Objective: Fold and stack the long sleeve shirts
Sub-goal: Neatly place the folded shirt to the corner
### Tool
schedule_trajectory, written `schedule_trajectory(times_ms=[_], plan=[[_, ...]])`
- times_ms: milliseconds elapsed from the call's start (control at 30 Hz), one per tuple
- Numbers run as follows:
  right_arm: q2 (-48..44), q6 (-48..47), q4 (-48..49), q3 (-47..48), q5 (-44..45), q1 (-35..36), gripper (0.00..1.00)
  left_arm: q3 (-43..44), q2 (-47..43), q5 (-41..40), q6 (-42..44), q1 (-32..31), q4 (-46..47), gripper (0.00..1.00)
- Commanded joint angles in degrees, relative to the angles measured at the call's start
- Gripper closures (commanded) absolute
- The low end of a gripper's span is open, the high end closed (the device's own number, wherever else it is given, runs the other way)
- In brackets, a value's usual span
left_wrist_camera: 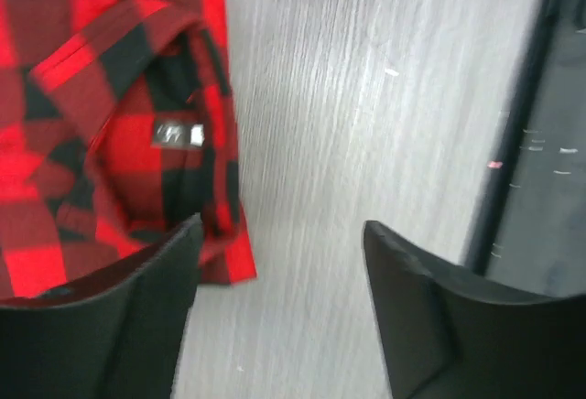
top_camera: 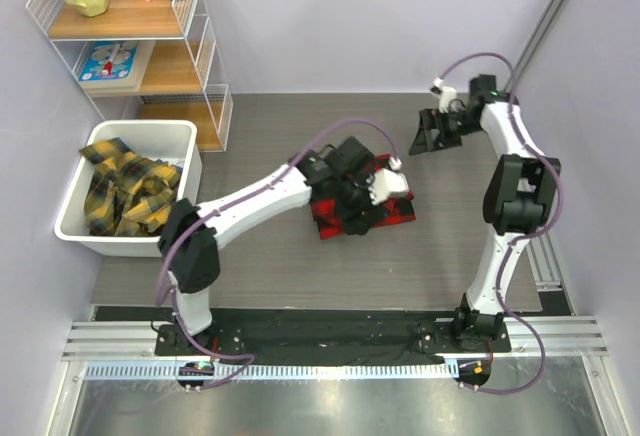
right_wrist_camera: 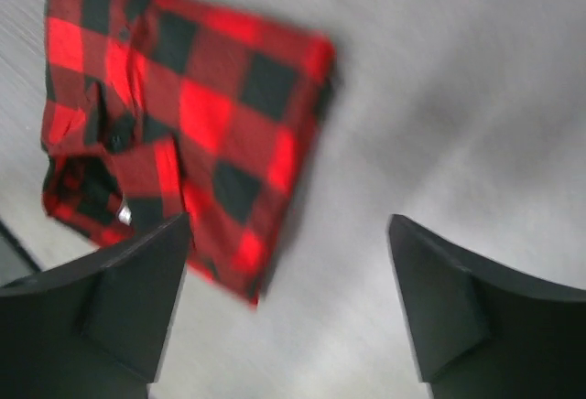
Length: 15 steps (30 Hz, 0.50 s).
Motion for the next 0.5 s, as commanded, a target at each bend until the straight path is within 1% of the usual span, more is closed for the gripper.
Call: schedule_trajectory(times_ms=[0,67,100,167,200,267,300,367,433,467], plan=[[6.35,-4.6,0.76,11.69,-1.34,10.38,0.17,-4.18,-2.31,16.09,-2.49,6.11,-3.59,0.4],[8.65,-5.48,1.63,13.47,-0.91,13.01,0.3,-3.75,-0.55,19.27,-1.62,6.82,-4.81,0.49],[10.22,-6.7,1.9,14.17,-0.56,15.29,0.4,-3.57,0.59,19.63,-1.35,6.82,-5.0,0.6],[11.73,-7.59,3.21,14.09,0.58,16.88,0.47,-4.36,2.88,20.95,-0.83,6.82,-4.48,0.65],[12.43,-8.29,3.31,14.09,1.2,18.11,0.54,-4.88,3.41,20.52,-0.56,6.82,-4.21,0.68],[14.02,-8.82,3.31,13.65,1.73,18.73,0.59,-6.73,5.08,19.38,-0.3,6.82,-3.68,0.7],[14.37,-9.7,3.31,12.61,1.9,18.74,0.63,-7.34,5.43,19.2,-0.3,6.74,-3.86,0.73],[14.02,-10.93,3.22,10.76,3.91,18.65,0.65,-11.2,6.14,16.83,-0.47,6.91,-2.38,0.74],[12.27,-13.74,3.13,6.72,5.68,18.56,0.67,-14.1,6.23,14.2,-2.22,7.26,-0.35,0.8],[11.39,-14.79,2.7,4.97,7.16,18.47,0.67,-16.55,6.66,12.53,-3.97,9.18,3.05,0.82]])
